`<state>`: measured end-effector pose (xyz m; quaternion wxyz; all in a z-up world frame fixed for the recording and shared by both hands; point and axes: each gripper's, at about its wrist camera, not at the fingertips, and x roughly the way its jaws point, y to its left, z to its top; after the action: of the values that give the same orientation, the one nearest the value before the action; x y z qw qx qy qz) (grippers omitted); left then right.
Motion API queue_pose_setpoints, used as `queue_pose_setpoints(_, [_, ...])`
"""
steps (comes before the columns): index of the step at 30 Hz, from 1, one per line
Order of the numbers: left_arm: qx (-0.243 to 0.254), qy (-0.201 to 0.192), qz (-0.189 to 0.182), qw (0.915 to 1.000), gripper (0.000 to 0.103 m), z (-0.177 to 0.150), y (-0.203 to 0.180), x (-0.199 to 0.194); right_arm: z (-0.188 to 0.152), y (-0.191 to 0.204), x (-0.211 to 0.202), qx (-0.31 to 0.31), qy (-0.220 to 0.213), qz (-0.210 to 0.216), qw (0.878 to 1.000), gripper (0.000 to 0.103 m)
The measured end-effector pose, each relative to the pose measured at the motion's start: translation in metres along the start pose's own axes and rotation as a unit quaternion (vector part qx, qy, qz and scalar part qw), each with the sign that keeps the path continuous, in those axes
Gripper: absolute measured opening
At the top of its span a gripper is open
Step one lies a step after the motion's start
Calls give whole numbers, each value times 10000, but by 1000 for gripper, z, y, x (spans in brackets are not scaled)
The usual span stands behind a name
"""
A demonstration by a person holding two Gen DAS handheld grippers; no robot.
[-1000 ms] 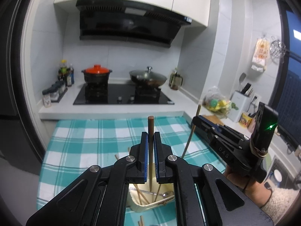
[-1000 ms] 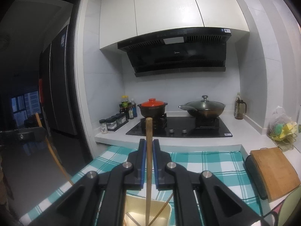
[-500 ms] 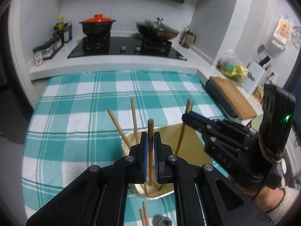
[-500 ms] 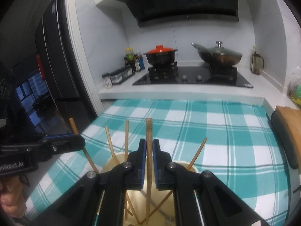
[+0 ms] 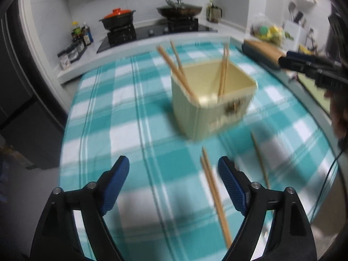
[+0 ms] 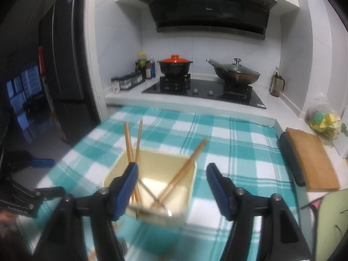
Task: Organize utensils
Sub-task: 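Withdraw both open tools back over the remaining spoon and chopsticks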
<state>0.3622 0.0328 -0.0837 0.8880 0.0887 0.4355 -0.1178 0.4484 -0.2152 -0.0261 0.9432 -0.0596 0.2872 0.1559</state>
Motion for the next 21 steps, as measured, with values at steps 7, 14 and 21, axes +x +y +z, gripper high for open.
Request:
queue_pose_setpoints(7, [-816, 208, -171, 9963, 87, -124, -17, -3, -117, 0, -35, 314, 934, -134, 9950, 77])
queue_pose_setpoints(14, [-1632, 245, -309, 9858, 87, -172, -21, 18, -244, -4, -51, 1011, 1460, -863, 9803, 77])
queue_pose_setpoints(21, [-1705, 308, -139, 9848, 87, -179, -25, 27, -284, -13, -62, 1198, 1474, -1309, 9730, 84])
